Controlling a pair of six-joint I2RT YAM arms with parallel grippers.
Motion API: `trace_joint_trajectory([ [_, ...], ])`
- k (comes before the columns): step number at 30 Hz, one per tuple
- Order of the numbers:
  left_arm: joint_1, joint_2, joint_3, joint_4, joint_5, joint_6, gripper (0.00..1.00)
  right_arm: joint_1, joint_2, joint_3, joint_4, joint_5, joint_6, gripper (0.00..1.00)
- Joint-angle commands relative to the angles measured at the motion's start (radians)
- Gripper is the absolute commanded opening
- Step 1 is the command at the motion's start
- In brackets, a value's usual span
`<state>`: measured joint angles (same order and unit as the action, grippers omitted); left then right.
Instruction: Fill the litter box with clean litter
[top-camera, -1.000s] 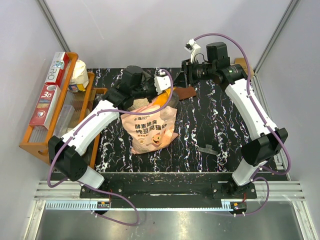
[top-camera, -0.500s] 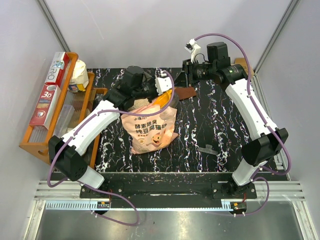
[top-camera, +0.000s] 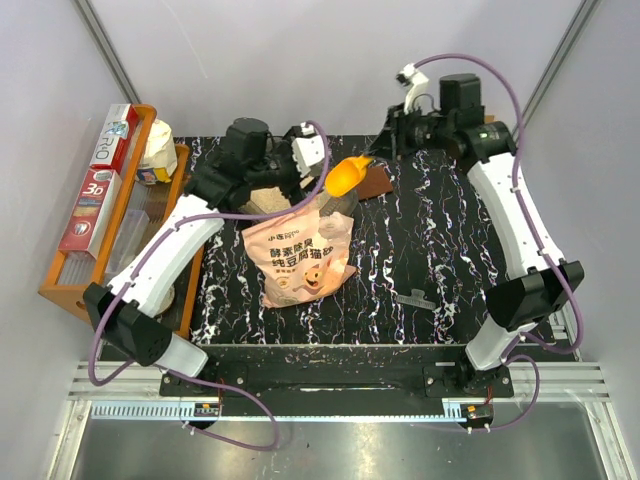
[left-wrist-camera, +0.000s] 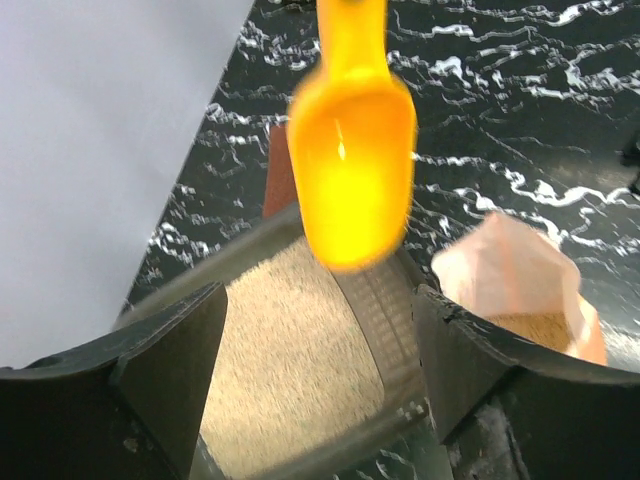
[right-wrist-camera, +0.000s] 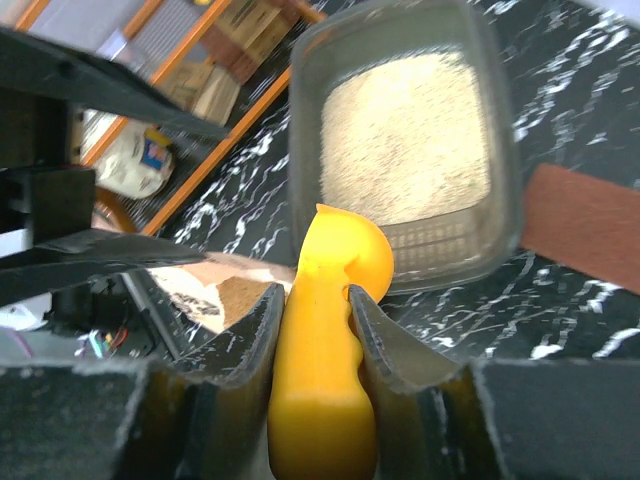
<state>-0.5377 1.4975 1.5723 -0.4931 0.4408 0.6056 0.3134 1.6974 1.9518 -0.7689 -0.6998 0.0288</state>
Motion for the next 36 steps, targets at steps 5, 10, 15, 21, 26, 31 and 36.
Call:
trace_joint_trajectory([
  [5, 0.044, -0.146, -0.026, -0.286, 0.13, -0.01, 0.8, -0.068, -0.061, 0.113, -0.039, -0.018, -0.073, 0.0],
  [10, 0.047, -0.183, -0.08, -0.318, 0.133, -0.024, 0.8, -0.066, -0.078, 0.162, -0.151, -0.04, -0.141, 0.0],
  [15, 0.053, -0.191, -0.074, -0.364, 0.13, 0.005, 0.8, -0.066, -0.027, 0.243, -0.308, -0.104, -0.17, 0.0],
  [21, 0.054, -0.143, -0.066, -0.459, 0.108, 0.08, 0.59, -0.031, -0.024, 0.187, -0.273, -0.13, -0.141, 0.0],
  [26, 0.059, -0.111, -0.063, -0.507, 0.17, 0.106, 0.38, 0.013, 0.005, 0.187, -0.306, -0.119, -0.15, 0.0],
  [31, 0.058, -0.114, -0.064, -0.492, 0.2, 0.097, 0.08, 0.044, 0.019, 0.171, -0.36, -0.098, -0.191, 0.0],
  [36, 0.058, -0.135, -0.069, -0.472, 0.213, 0.089, 0.0, 0.078, 0.024, 0.142, -0.371, -0.064, -0.198, 0.0],
])
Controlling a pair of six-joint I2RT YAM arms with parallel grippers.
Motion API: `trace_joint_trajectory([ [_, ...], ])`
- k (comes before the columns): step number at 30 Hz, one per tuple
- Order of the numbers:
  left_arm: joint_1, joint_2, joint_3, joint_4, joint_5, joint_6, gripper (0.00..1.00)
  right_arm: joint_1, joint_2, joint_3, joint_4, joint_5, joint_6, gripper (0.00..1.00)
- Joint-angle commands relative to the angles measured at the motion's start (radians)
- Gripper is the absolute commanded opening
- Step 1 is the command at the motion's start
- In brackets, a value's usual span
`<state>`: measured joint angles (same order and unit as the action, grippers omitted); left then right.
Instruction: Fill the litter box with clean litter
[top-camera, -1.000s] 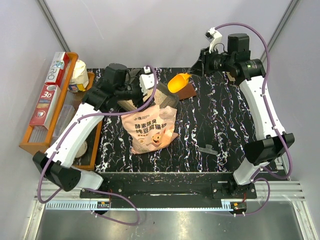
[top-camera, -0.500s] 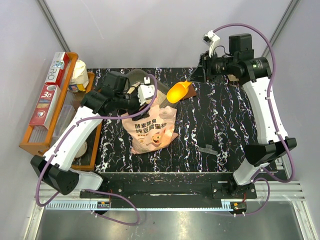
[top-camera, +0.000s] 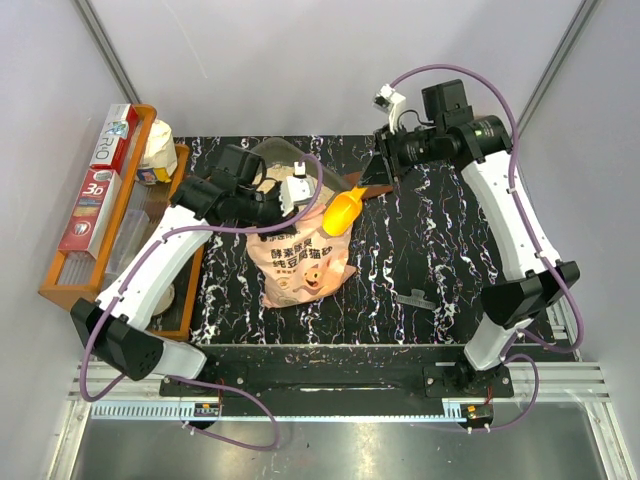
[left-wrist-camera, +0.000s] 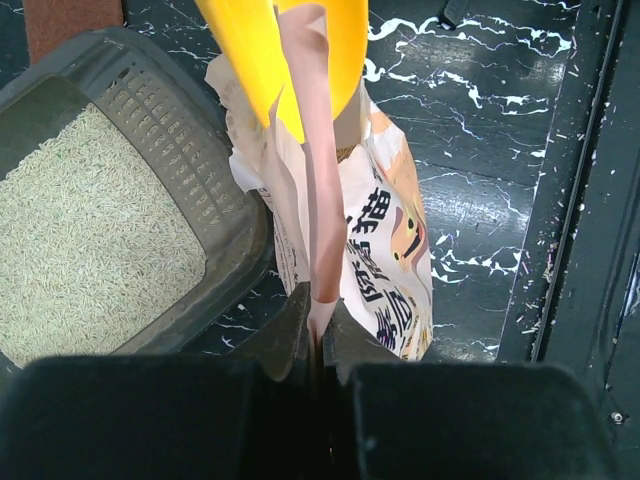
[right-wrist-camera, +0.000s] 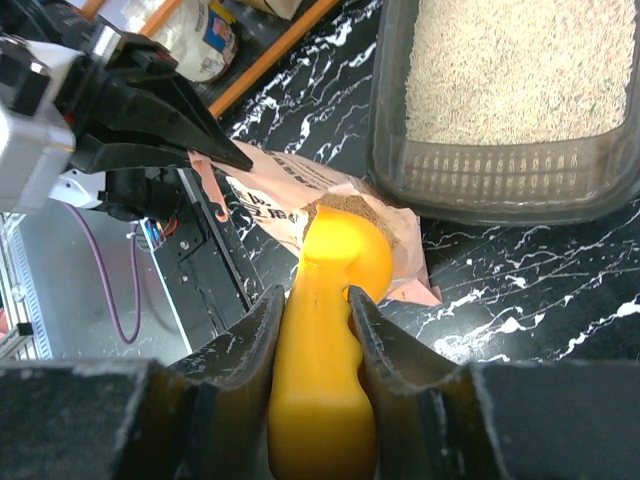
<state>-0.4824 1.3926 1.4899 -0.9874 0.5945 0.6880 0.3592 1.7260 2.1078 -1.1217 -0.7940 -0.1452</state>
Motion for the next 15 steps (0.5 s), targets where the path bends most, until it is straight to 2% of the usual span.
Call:
trace_joint_trajectory([
  [1, 0.002, -0.038, 0.009, 0.03, 0.068, 0.002, 0.0, 0.04, -0.002, -0.019, -0.013, 0.042, -0.024, 0.0],
  [5, 0.002, -0.087, -0.019, 0.091, 0.088, -0.054, 0.0, 0.113, 0.021, -0.057, 0.023, 0.186, 0.013, 0.0],
  [7, 0.002, -0.107, -0.054, 0.144, 0.082, -0.082, 0.0, 0.158, 0.036, -0.062, 0.065, 0.321, 0.091, 0.0],
  [8, 0.004, -0.133, -0.071, 0.17, 0.079, -0.117, 0.0, 0.164, 0.046, -0.068, 0.086, 0.402, 0.192, 0.0],
  [10, 0.002, -0.161, -0.124, 0.237, 0.074, -0.145, 0.0, 0.167, 0.052, -0.068, 0.125, 0.467, 0.278, 0.0],
  [11, 0.002, -0.194, -0.143, 0.26, 0.073, -0.177, 0.0, 0.182, 0.056, -0.059, 0.129, 0.554, 0.306, 0.0],
  [15, 0.001, -0.27, -0.259, 0.436, 0.015, -0.254, 0.0, 0.231, 0.107, 0.047, 0.068, 0.656, 0.311, 0.0],
])
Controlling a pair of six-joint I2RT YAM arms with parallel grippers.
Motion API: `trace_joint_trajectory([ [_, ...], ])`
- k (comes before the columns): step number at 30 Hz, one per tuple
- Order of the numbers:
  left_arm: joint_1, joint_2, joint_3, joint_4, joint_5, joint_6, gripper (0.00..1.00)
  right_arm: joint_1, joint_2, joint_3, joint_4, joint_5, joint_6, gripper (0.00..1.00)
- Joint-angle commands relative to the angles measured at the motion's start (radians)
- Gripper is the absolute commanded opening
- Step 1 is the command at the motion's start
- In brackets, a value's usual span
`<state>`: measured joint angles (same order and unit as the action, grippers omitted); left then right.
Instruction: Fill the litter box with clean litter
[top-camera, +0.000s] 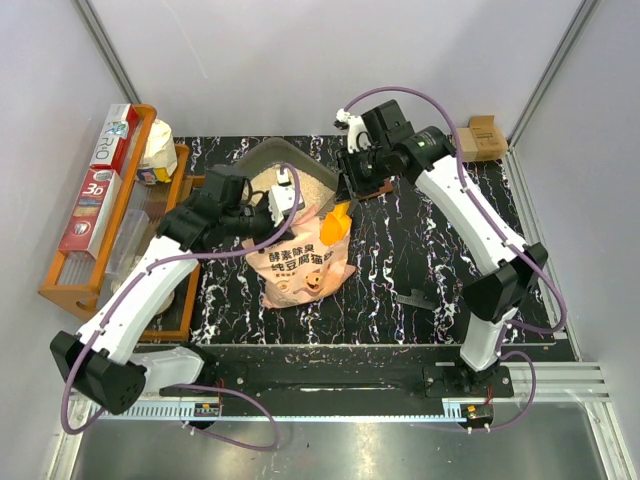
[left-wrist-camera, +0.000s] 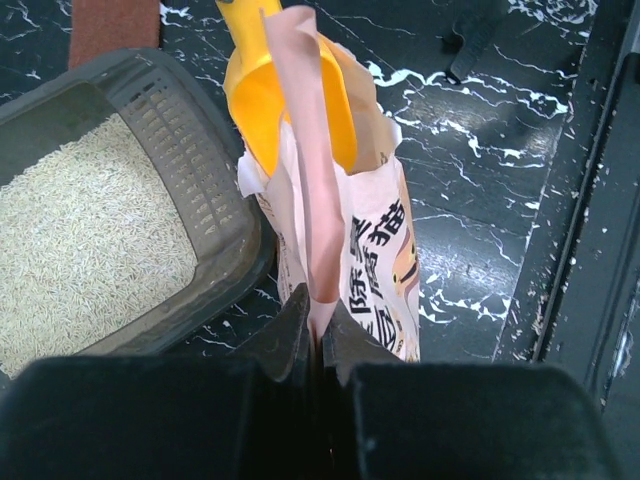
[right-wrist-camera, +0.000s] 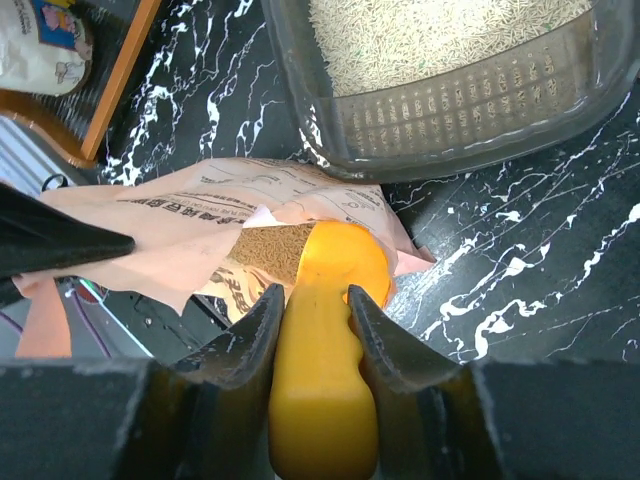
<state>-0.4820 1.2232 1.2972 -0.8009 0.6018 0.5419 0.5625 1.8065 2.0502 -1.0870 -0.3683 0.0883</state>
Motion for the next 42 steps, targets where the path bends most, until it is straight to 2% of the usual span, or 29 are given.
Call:
trace_joint_trajectory([
  [1, 0.0, -0.114, -0.081, 0.281, -0.011, -0.138, 0.0, 0.03, 0.034, 0.116, 0.027, 0.223, 0.08, 0.0],
  [2, -0.001, -0.134, -0.094, 0.342, -0.035, -0.158, 0.0, 0.04, 0.045, 0.126, 0.024, 0.273, 0.099, 0.0],
  [6, -0.001, -0.139, -0.13, 0.402, -0.143, -0.157, 0.0, 0.079, 0.053, 0.108, 0.036, 0.357, 0.06, 0.0],
  [8, -0.001, -0.108, -0.096, 0.37, -0.148, -0.196, 0.0, 0.091, 0.044, 0.099, 0.038, 0.362, 0.045, 0.0],
  [10, -0.003, -0.09, -0.047, 0.344, -0.087, -0.203, 0.0, 0.112, 0.027, 0.064, 0.052, 0.396, 0.042, 0.0],
  [17, -0.007, -0.103, -0.022, 0.367, -0.037, -0.311, 0.0, 0.125, -0.088, -0.233, 0.15, 0.512, 0.152, 0.0],
  [24, -0.009, -0.179, -0.119, 0.424, -0.074, -0.37, 0.0, 0.142, -0.119, -0.439, 0.242, 0.467, 0.195, 0.0],
  [31, -0.003, -0.215, -0.157, 0.434, -0.105, -0.358, 0.0, 0.143, -0.007, -0.432, 0.262, 0.339, 0.264, 0.0],
  [37, -0.001, -0.205, -0.154, 0.425, -0.08, -0.373, 0.0, 0.143, 0.065, -0.375, 0.3, 0.102, 0.349, 0.0],
  [42, 0.0, -0.199, -0.154, 0.44, -0.092, -0.37, 0.0, 0.126, 0.068, -0.392, 0.361, -0.13, 0.402, 0.0],
])
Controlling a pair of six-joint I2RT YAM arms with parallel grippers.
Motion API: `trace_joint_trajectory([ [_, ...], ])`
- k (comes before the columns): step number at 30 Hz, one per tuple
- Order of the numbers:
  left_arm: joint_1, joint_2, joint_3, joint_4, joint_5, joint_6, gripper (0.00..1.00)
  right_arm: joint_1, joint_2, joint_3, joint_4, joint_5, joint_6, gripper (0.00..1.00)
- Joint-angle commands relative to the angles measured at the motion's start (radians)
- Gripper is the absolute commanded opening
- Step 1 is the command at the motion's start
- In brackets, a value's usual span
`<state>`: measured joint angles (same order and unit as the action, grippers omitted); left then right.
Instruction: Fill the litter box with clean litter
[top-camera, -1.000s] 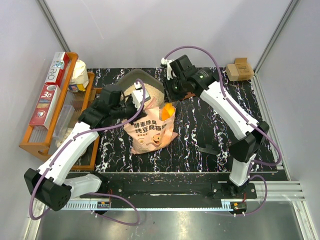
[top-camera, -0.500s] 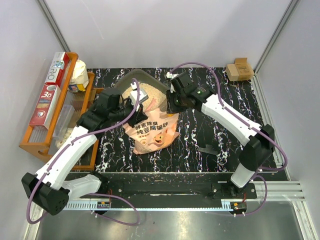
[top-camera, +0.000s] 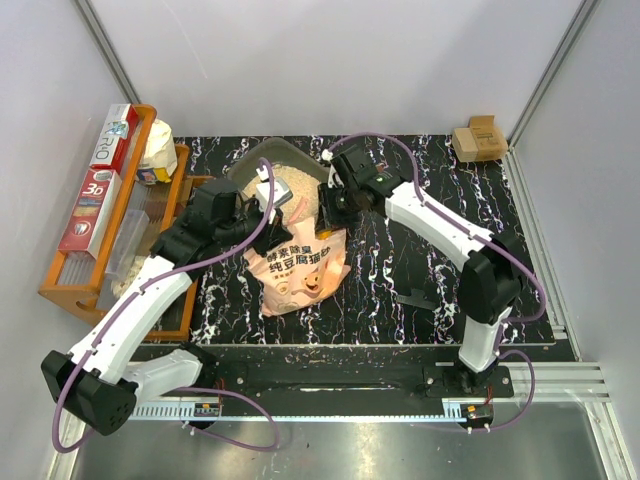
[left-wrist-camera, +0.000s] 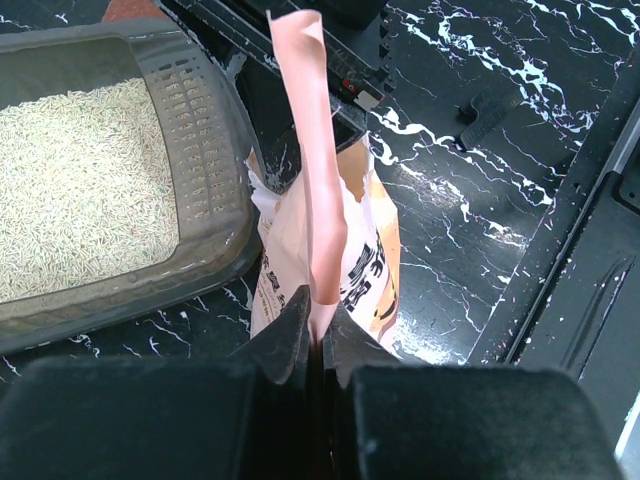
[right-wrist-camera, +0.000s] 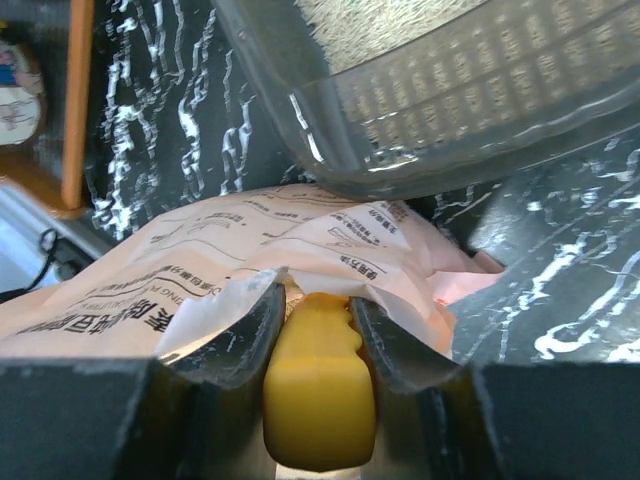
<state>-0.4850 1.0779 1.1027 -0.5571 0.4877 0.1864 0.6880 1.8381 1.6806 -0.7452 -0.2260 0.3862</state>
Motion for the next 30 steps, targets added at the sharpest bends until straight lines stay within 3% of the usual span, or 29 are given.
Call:
trace_joint_trajectory([
  [1, 0.005, -0.05, 0.042, 0.192, 0.019, -0.001, 0.0, -0.01, 0.033, -0.028, 0.029, -0.3, 0.114, 0.0],
  [8, 0.006, -0.038, 0.068, 0.135, -0.026, 0.099, 0.0, -0.188, 0.027, -0.1, 0.196, -0.632, 0.302, 0.0],
  [13, 0.005, -0.016, 0.106, 0.056, -0.024, 0.197, 0.0, -0.254, 0.021, -0.136, 0.342, -0.737, 0.451, 0.0],
  [18, 0.005, 0.016, 0.167, 0.008, -0.034, 0.245, 0.0, -0.307, -0.014, -0.209, 0.584, -0.883, 0.496, 0.0],
  [21, 0.006, 0.033, 0.206, -0.026, -0.049, 0.262, 0.0, -0.341, -0.008, -0.274, 0.694, -0.926, 0.595, 0.0],
  [24, 0.005, 0.037, 0.217, -0.04, -0.072, 0.3, 0.0, -0.383, -0.019, -0.37, 0.92, -0.963, 0.738, 0.0],
  [27, 0.006, 0.043, 0.22, -0.041, -0.101, 0.332, 0.0, -0.43, -0.045, -0.415, 0.937, -0.964, 0.789, 0.0],
  [30, 0.006, 0.05, 0.223, -0.041, -0.098, 0.331, 0.0, -0.484, -0.074, -0.438, 0.807, -0.929, 0.758, 0.0],
])
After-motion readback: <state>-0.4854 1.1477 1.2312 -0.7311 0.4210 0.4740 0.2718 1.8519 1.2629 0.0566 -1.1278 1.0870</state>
